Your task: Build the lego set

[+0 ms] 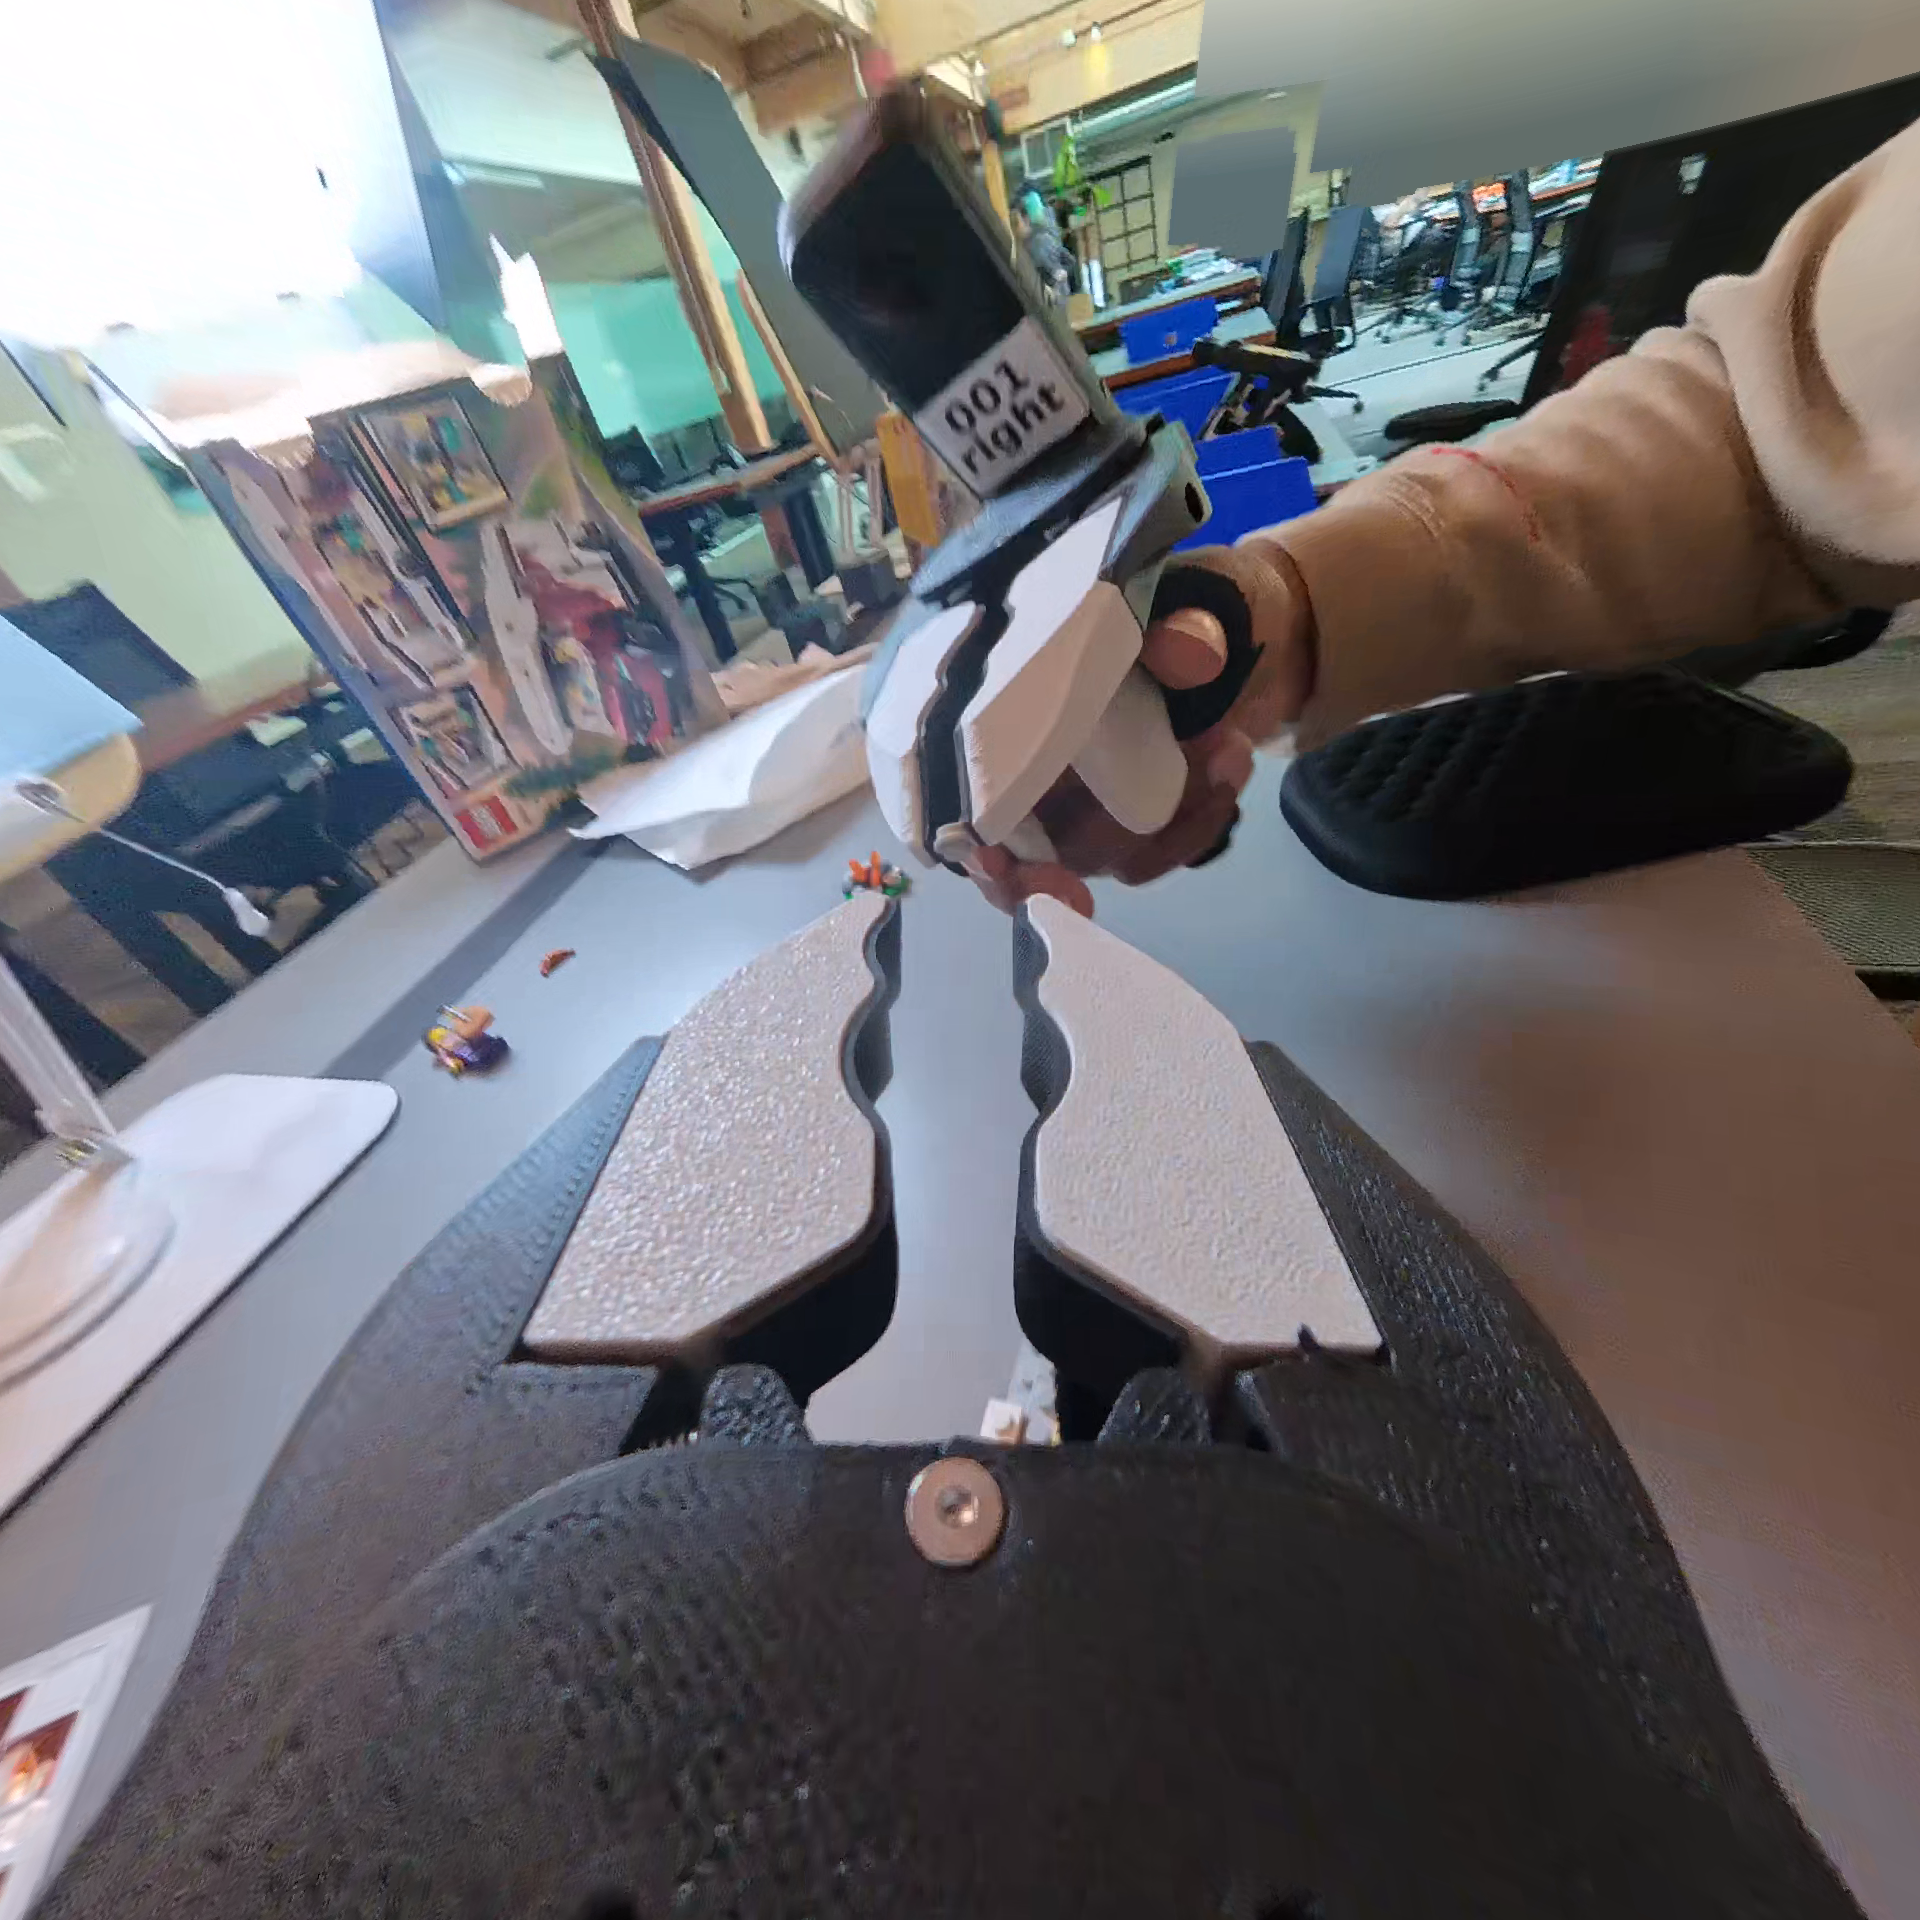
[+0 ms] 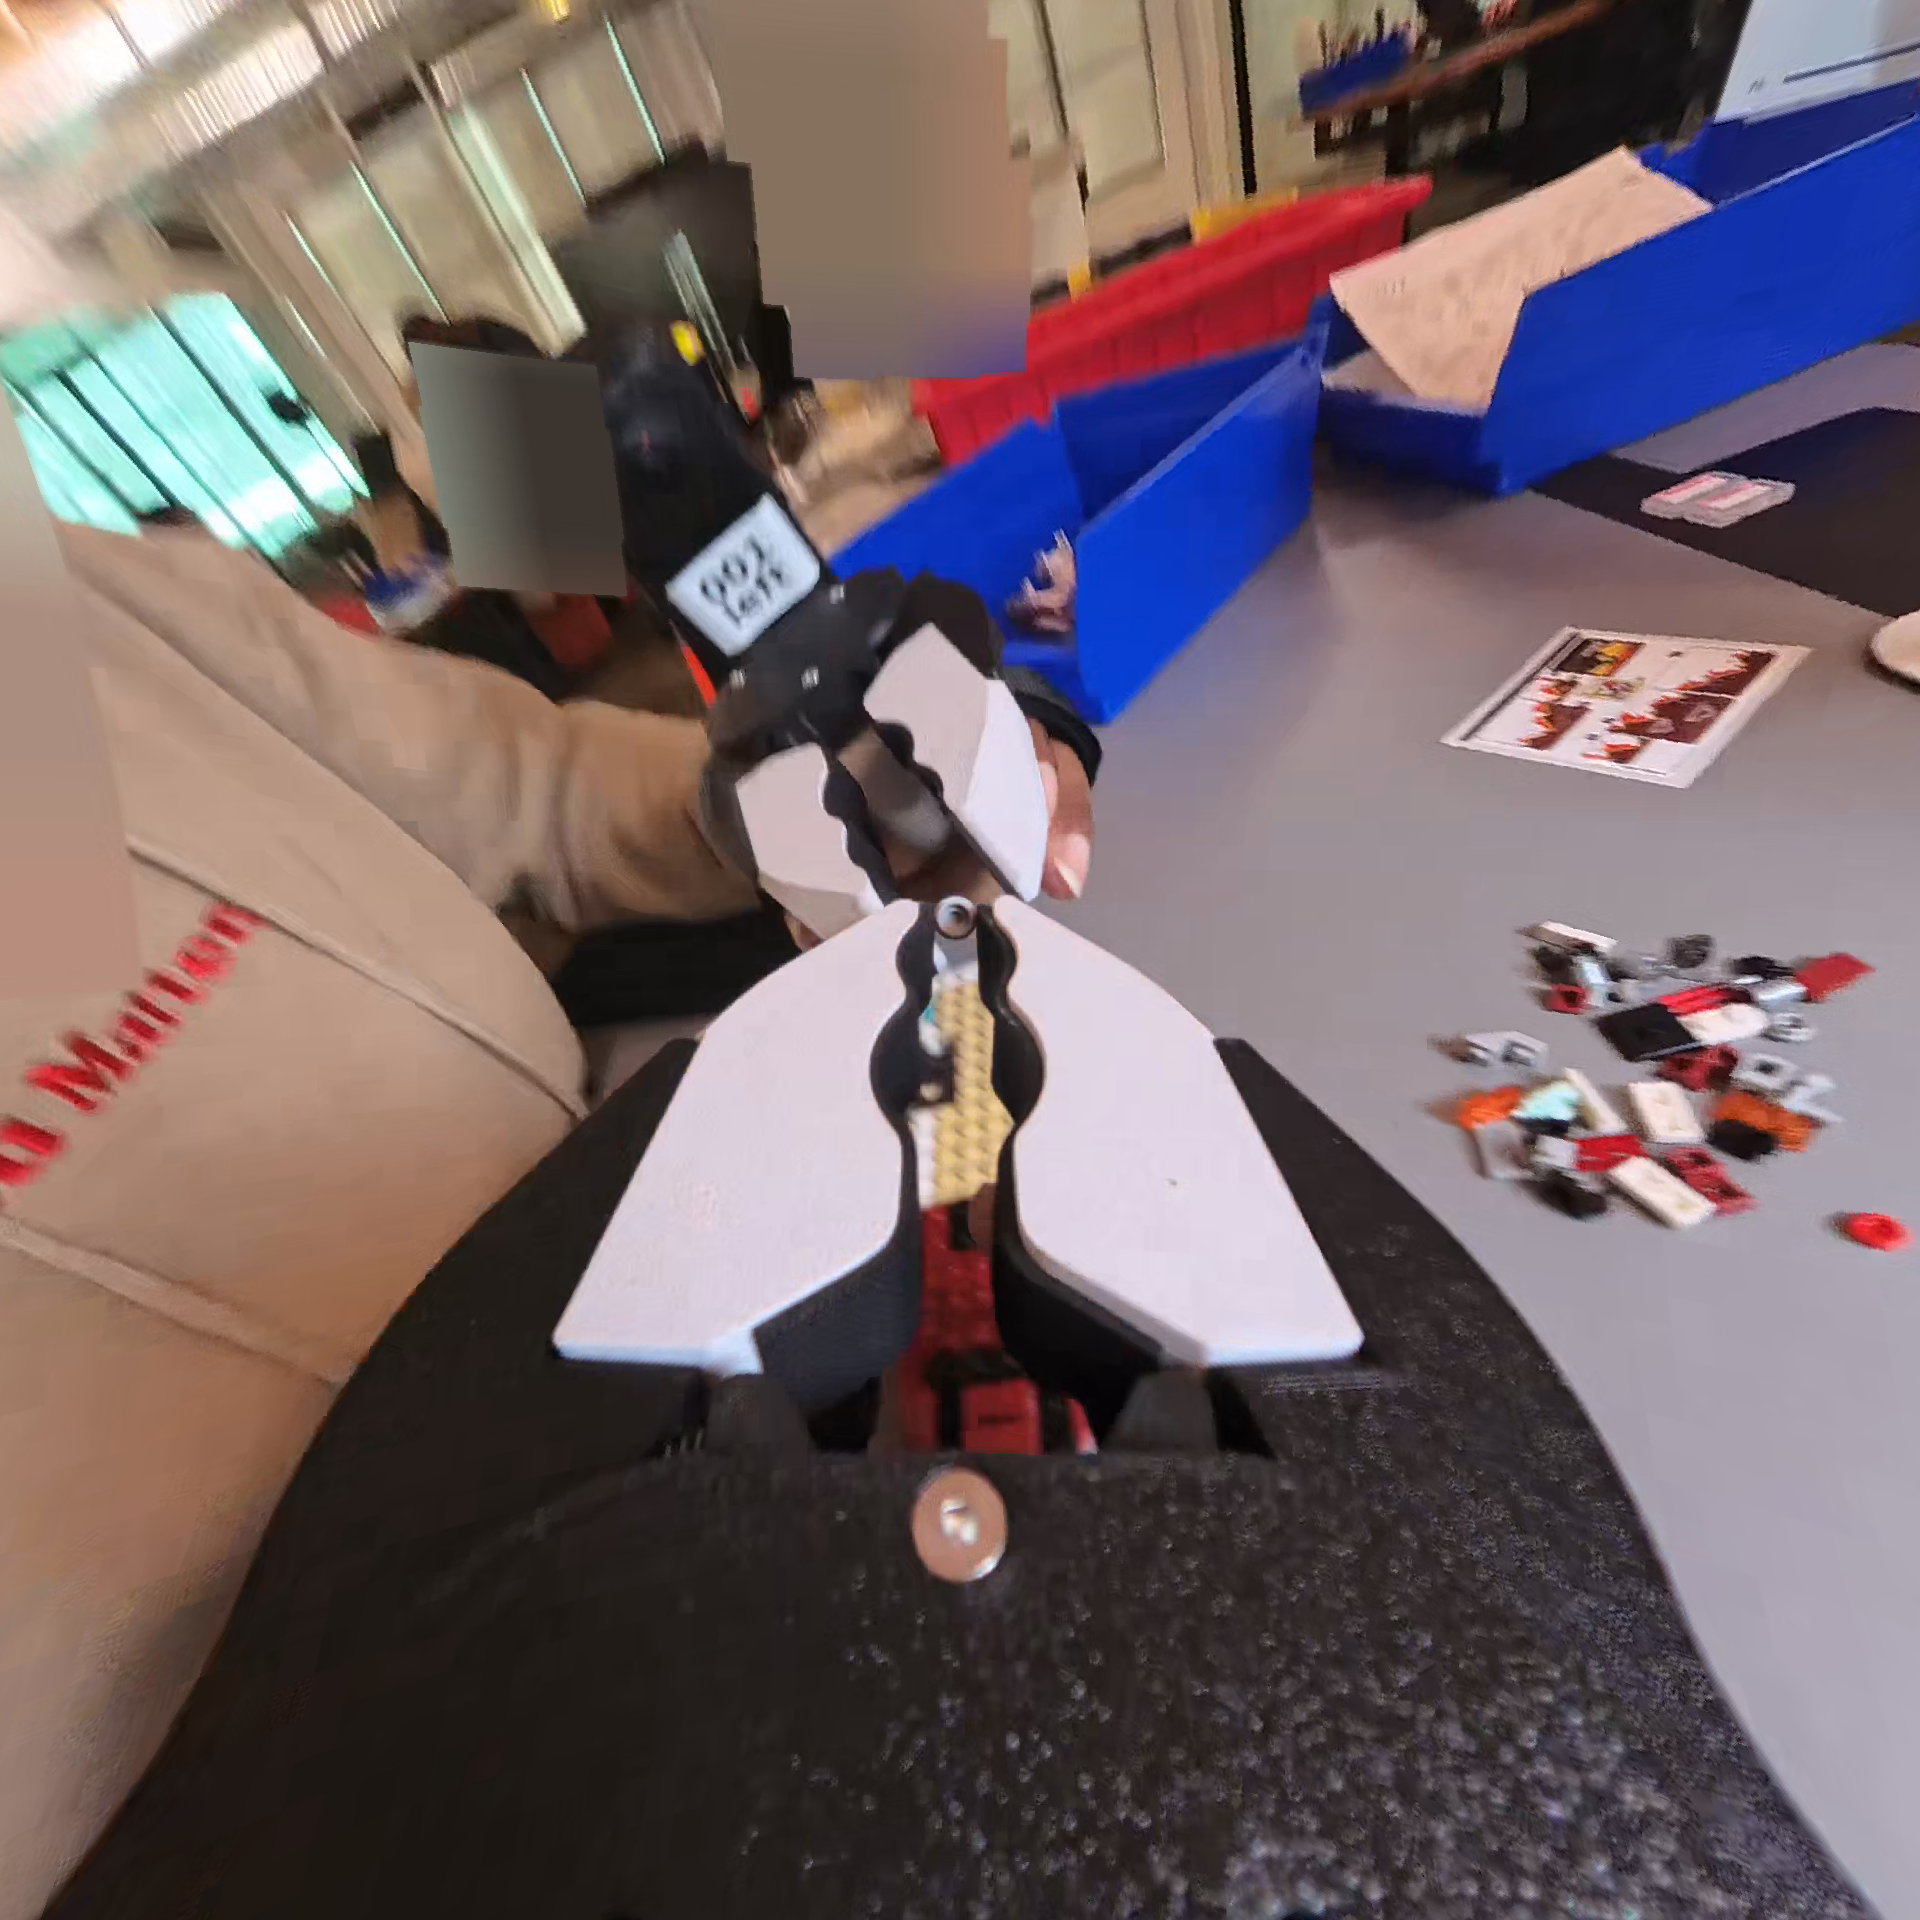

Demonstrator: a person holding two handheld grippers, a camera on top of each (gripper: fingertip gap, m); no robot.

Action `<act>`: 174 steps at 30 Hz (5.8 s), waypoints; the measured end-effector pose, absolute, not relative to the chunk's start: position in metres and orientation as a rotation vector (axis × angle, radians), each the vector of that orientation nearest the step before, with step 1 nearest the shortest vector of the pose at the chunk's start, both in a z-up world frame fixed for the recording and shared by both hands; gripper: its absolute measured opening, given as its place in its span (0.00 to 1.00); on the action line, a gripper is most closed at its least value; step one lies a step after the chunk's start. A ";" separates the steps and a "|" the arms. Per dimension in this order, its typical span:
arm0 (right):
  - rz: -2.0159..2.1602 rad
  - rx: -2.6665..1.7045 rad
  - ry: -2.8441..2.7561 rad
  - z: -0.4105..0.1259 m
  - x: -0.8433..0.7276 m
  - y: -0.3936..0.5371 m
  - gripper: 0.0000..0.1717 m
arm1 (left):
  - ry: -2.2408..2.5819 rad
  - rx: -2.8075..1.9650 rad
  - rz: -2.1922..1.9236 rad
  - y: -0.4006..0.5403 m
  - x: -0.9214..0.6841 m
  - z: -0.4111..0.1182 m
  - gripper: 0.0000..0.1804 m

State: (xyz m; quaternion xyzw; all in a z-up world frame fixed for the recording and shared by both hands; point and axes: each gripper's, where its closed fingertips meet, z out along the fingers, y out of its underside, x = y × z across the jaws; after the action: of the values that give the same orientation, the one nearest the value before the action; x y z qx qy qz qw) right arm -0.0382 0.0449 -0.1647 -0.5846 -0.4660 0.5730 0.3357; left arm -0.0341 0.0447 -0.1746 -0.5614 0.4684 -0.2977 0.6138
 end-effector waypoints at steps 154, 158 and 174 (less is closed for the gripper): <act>0.577 -1.795 -2.060 -0.302 -0.086 0.227 0.05 | 1.450 -1.915 -0.517 0.022 -0.083 -0.282 0.37; 0.589 -1.780 -2.043 -0.296 -0.085 0.226 0.03 | 1.368 -1.896 -0.603 0.025 -0.081 -0.270 0.37; 0.247 -1.715 -2.139 -0.301 0.047 0.107 0.06 | 1.313 -1.850 -0.547 0.032 -0.076 -0.263 0.35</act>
State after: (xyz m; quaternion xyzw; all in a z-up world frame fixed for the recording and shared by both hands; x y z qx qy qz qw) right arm 0.0470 0.1073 -0.3006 -0.6113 -0.7623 0.0879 0.1934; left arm -0.0765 0.0320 -0.2626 -0.7289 0.5175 -0.2155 0.3929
